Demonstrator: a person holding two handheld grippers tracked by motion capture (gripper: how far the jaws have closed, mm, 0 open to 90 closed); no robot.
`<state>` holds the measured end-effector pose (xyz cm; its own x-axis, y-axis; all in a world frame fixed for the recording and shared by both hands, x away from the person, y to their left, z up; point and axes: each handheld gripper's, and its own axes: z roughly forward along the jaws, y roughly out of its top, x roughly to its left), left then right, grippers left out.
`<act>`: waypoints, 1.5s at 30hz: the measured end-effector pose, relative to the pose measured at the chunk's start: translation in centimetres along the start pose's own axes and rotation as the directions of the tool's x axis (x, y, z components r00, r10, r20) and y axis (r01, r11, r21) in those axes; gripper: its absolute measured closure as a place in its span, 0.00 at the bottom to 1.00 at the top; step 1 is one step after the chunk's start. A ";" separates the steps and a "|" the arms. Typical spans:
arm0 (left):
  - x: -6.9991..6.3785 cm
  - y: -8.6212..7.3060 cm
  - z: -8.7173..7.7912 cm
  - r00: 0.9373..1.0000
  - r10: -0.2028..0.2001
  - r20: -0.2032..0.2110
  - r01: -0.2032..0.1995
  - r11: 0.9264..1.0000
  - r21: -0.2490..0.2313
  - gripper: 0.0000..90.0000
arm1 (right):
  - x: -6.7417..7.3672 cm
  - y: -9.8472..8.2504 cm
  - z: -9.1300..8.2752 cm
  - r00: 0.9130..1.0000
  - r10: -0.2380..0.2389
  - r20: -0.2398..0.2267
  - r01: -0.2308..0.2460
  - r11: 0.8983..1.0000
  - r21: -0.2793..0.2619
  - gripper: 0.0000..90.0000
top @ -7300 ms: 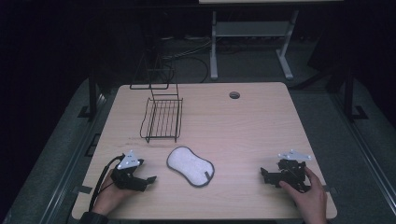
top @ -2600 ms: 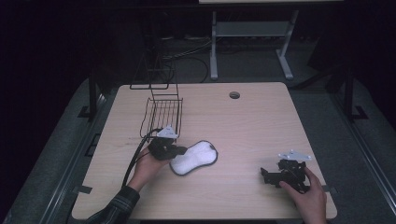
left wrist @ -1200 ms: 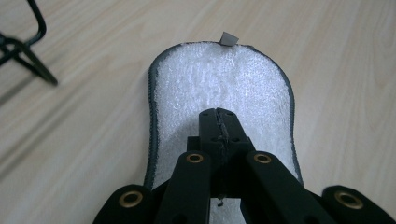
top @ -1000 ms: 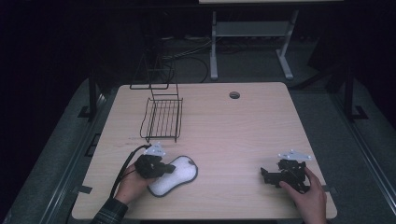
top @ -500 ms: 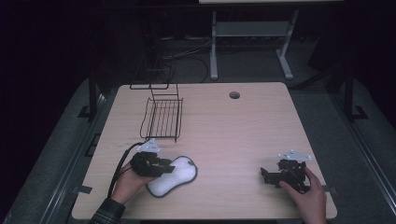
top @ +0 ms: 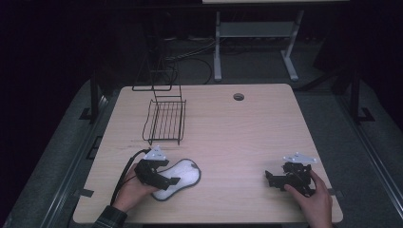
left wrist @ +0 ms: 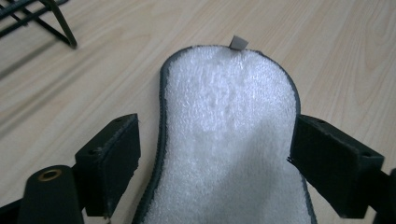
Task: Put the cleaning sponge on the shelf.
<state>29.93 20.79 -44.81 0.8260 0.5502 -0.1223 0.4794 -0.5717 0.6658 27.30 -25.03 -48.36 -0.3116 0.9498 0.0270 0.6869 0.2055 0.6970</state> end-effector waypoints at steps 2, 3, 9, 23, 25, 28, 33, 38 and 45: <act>-0.1 -0.1 0.1 1.000 0.010 0.002 -0.010 1.000 0.008 0.16 | 0.0 0.0 0.0 1.000 0.000 0.000 0.000 1.000 0.000 0.00; -0.2 -0.1 0.2 1.000 0.014 0.004 -0.014 1.000 0.013 0.16 | 0.0 0.0 0.0 1.000 0.000 0.000 0.000 1.000 0.000 0.00; -0.5 -0.2 0.9 1.000 0.028 -0.007 -0.027 0.999 0.046 0.15 | 0.0 0.0 0.0 1.000 0.000 0.000 0.000 1.000 0.000 0.00; -0.5 -0.5 1.5 0.999 0.035 -0.012 -0.034 0.997 0.067 0.14 | 0.0 0.0 0.0 1.000 -0.001 0.000 0.001 1.000 0.000 0.00; -0.7 -0.4 1.5 0.999 0.036 -0.016 -0.034 0.996 0.078 0.14 | 0.0 0.0 0.0 1.000 0.000 0.000 0.000 1.000 0.000 0.00; -0.7 -0.3 1.5 0.999 0.037 -0.015 -0.036 0.996 0.083 0.15 | 0.0 0.0 0.0 1.000 0.000 0.000 0.000 1.000 0.000 0.00; -0.8 -0.1 1.5 0.999 0.045 -0.009 -0.044 0.995 0.093 0.20 | 0.0 0.0 0.0 1.000 0.000 0.000 0.000 1.000 0.000 0.00; -0.7 0.1 1.4 0.999 0.055 0.000 -0.054 0.993 0.103 0.23 | 0.0 0.0 0.0 1.000 0.000 0.000 0.000 1.000 0.000 0.00; -1.0 0.5 1.2 0.996 0.091 -0.011 -0.089 0.989 0.114 0.25 | 0.0 0.0 0.0 1.000 0.000 0.000 0.000 1.000 0.000 0.00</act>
<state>29.66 19.23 -45.20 0.8631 0.5023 -0.0531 0.4343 -0.6843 0.5857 27.30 -25.04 -48.35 -0.3118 0.9498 0.0269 0.6869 0.2057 0.6970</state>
